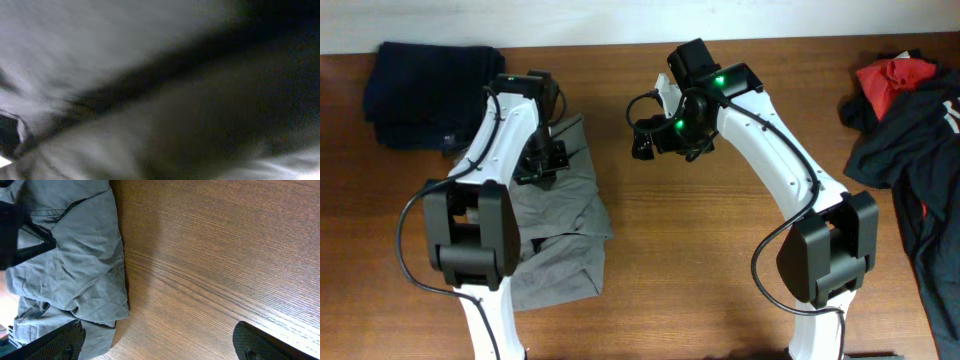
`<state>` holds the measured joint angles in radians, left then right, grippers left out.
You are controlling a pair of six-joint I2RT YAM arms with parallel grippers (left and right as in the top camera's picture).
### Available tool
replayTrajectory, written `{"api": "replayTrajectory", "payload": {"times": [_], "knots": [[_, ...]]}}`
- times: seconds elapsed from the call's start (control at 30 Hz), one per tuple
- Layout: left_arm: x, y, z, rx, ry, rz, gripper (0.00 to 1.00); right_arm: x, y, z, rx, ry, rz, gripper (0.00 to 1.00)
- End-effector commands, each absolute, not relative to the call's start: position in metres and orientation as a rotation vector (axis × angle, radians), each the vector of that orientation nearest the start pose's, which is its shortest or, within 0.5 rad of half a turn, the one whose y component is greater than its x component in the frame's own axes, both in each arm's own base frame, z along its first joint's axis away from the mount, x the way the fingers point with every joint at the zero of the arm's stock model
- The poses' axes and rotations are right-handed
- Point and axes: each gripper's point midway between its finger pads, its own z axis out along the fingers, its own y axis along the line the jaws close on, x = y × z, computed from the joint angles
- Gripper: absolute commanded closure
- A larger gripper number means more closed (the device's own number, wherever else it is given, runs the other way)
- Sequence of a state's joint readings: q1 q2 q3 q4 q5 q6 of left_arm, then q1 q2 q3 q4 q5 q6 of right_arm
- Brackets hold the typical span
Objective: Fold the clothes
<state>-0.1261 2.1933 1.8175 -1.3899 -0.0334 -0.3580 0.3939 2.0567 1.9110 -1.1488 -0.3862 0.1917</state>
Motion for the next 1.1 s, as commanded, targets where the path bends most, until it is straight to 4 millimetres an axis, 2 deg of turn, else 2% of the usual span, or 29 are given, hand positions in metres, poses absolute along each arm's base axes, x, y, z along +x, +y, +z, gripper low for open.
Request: {"api": "replayTrajectory", "payload": {"times": [0.0, 0.1, 0.17, 0.23, 0.37, 0.53, 0.57, 0.7, 0.8, 0.9, 1.07], "knots": [[0.369, -0.013, 0.037, -0.443, 3.315, 0.210, 0.94, 0.395, 0.238, 0.140, -0.368, 2.917, 0.670, 0.01], [0.369, 0.006, 0.033, -0.529, 3.303, 0.200, 0.93, 0.395, 0.238, 0.140, -0.368, 2.917, 0.671, 0.01], [0.370, 0.015, 0.033, -0.572, 3.292, 0.190, 0.99, 0.395, 0.238, 0.140, -0.368, 2.917, 0.671, 0.01], [0.370, 0.022, 0.037, -0.601, 3.285, 0.184, 0.99, 0.395, 0.238, 0.140, -0.368, 2.917, 0.671, 0.01], [0.373, 0.023, 0.063, -0.601, 3.259, 0.175, 0.99, 0.395, 0.238, 0.140, -0.368, 2.917, 0.671, 0.01], [0.371, 0.010, 0.119, -0.540, 3.185, 0.147, 1.00, 0.395, 0.238, 0.140, -0.368, 2.917, 0.670, 0.01], [0.363, 0.001, 0.132, -0.515, 3.187, 0.120, 0.99, 0.395, 0.238, 0.140, -0.368, 2.917, 0.670, 0.01], [0.339, -0.026, 0.154, -0.447, 3.238, 0.034, 1.00, 0.395, 0.238, 0.140, -0.368, 2.916, 0.670, 0.01], [0.330, -0.035, 0.156, -0.403, 3.272, 0.043, 0.99, 0.396, 0.238, 0.140, -0.369, 2.912, 0.671, 0.01], [0.323, -0.042, 0.146, -0.396, 3.309, 0.019, 0.99, 0.396, 0.238, 0.140, -0.369, 2.913, 0.671, 0.01], [0.303, -0.049, 0.110, -0.423, 3.406, -0.034, 0.99, 0.395, 0.238, 0.140, -0.368, 2.917, 0.670, 0.01]]}}
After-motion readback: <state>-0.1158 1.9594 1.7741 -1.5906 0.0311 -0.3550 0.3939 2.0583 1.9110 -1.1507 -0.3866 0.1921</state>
